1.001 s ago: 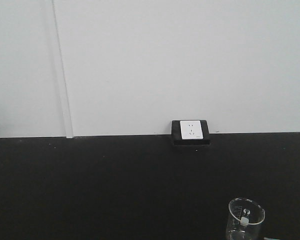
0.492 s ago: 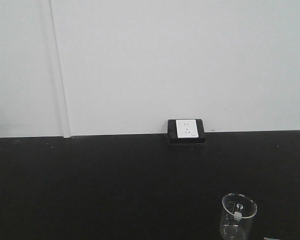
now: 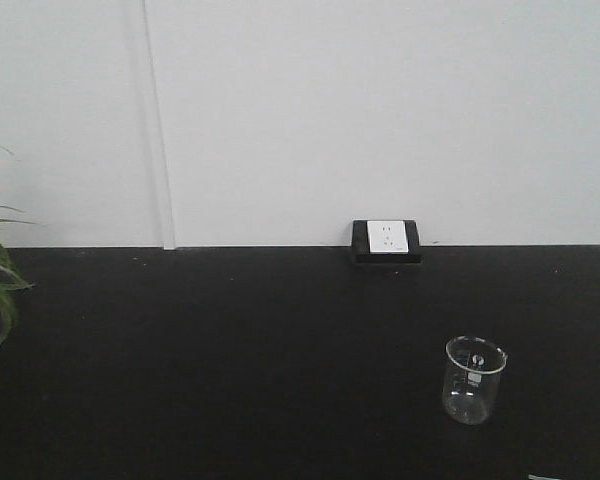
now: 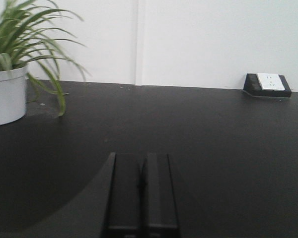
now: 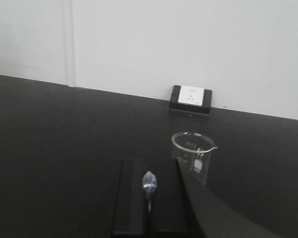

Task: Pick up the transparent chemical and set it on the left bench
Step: 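Turn the base away from the bench holding the pipette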

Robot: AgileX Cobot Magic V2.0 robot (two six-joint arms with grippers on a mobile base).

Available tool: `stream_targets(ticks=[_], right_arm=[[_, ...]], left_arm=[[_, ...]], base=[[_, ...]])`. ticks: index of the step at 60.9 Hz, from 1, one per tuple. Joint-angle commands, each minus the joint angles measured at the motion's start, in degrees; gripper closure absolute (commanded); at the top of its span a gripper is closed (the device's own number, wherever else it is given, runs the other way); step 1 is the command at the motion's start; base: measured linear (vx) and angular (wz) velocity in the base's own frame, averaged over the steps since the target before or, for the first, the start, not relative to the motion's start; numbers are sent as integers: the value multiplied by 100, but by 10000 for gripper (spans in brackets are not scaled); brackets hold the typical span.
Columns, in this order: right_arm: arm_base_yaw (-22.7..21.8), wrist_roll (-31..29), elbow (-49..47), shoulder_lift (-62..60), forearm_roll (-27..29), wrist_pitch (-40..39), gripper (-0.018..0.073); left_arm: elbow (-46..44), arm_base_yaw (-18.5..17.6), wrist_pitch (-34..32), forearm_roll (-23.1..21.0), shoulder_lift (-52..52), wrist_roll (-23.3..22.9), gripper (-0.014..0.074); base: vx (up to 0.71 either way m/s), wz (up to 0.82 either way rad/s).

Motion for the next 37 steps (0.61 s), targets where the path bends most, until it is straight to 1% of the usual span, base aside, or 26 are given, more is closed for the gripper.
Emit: stream_targets(ticks=[1, 14, 37], right_arm=[[2, -8, -164, 3, 100, -326, 566], [2, -8, -164, 3, 100, -326, 566], [2, -8, -164, 3, 100, -326, 566]], left_arm=[[93, -10, -449, -4, -110, -45, 600], [93, -10, -449, -4, -110, -45, 600], [93, -10, -449, -4, -110, -45, 600]], base=[[-36, 21], [-38, 12], [-39, -1]])
